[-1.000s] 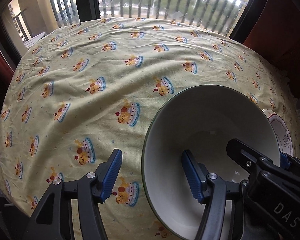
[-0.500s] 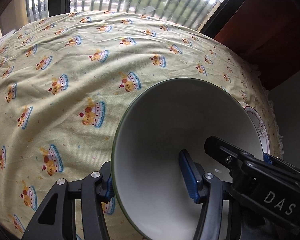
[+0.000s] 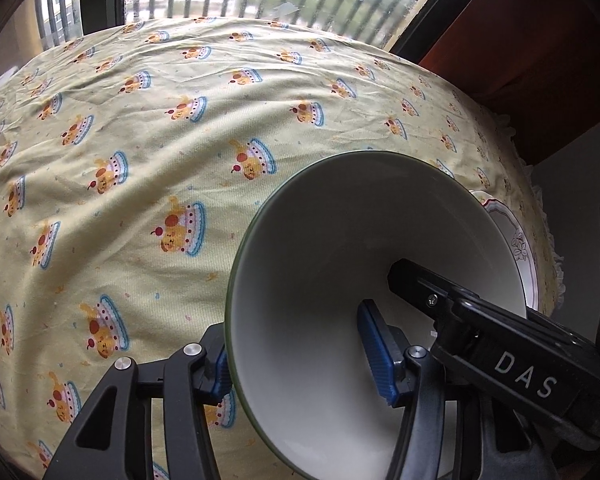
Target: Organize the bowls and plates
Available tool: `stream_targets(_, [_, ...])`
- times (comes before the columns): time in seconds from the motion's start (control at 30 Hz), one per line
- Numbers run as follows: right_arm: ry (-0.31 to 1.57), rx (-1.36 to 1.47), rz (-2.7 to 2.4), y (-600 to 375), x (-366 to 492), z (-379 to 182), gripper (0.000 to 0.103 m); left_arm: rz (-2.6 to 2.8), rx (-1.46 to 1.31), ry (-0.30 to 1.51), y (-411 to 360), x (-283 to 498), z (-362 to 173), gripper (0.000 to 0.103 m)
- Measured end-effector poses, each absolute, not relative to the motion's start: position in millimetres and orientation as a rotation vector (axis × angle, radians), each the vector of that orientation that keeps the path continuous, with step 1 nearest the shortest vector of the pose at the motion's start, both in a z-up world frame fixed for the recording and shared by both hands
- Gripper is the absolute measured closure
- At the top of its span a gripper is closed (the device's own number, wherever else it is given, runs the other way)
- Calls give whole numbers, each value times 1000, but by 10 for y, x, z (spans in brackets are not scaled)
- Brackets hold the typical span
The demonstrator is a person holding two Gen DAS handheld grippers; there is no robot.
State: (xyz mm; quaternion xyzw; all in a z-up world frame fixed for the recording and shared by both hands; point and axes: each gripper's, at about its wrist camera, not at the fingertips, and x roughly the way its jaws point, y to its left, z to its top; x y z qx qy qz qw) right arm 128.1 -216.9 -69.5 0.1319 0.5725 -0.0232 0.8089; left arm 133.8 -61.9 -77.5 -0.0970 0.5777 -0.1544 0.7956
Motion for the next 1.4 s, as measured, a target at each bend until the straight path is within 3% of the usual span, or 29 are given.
stream_targets(0.47, [1250,367,194,-2255,1477,-880,34,-235,-217,1251,-699,1392,-774,46])
stream_targets(0.73, [1277,433,268,-2265,1530,-881,60,-203,-233,1252,-713,1432,-758,52])
stream_targets(1.4, [1241,393,23,-2017,1253,-650,63,-391,-174,1268,-510,1368,-705,56])
